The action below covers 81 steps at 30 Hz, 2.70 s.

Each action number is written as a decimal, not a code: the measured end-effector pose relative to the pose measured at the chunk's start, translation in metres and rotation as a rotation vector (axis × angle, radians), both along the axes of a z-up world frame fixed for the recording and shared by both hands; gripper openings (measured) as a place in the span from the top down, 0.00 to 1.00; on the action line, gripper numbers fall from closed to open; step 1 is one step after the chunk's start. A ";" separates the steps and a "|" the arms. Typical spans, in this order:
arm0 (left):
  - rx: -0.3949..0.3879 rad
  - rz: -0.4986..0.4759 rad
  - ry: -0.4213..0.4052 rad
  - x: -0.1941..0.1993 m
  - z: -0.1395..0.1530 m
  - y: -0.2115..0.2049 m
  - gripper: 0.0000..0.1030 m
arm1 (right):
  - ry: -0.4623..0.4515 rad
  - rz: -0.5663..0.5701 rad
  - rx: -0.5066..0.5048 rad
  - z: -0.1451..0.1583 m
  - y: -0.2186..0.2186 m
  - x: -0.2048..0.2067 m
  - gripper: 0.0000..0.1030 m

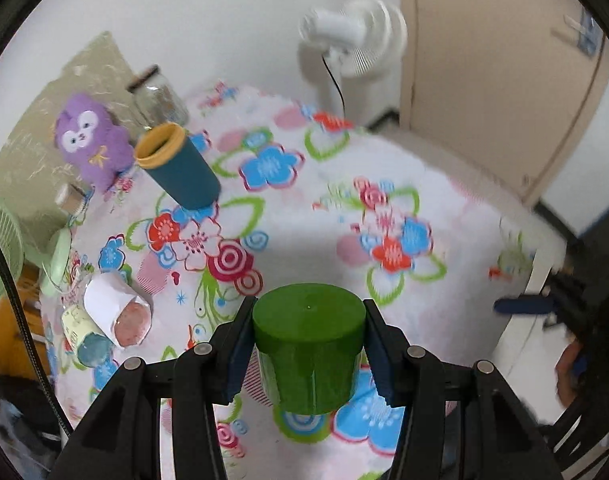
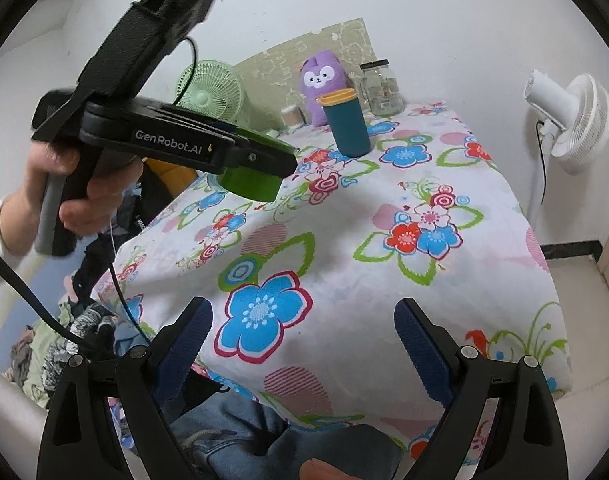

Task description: Flip cup upside down

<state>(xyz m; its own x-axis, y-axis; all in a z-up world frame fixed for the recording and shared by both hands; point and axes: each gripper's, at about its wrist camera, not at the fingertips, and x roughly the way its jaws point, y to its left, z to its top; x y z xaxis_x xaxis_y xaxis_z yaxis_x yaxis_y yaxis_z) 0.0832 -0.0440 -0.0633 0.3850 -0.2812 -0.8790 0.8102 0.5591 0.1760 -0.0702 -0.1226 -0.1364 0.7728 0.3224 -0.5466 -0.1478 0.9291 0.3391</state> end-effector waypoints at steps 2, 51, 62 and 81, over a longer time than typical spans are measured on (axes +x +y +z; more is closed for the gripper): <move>-0.075 0.036 -0.029 -0.001 0.001 0.009 0.49 | -0.008 -0.006 -0.014 0.001 0.002 0.002 0.09; -0.297 0.347 -0.097 -0.007 -0.041 0.095 0.07 | -0.003 0.075 -0.056 0.018 0.017 0.039 0.09; -0.393 0.509 -0.209 -0.003 0.000 0.143 0.00 | -0.092 0.073 -0.093 0.065 0.046 0.058 0.00; -0.551 0.775 -0.371 -0.019 0.037 0.246 0.00 | -0.190 -0.097 -0.244 0.113 0.118 0.059 0.00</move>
<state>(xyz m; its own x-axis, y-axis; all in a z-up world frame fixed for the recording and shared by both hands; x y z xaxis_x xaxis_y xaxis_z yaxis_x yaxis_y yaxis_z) 0.0646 0.2021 -0.0266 0.8550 -0.1681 -0.4907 0.1374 0.9856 -0.0983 -0.0109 -0.0048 -0.0232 0.8891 0.1193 -0.4418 -0.0938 0.9924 0.0793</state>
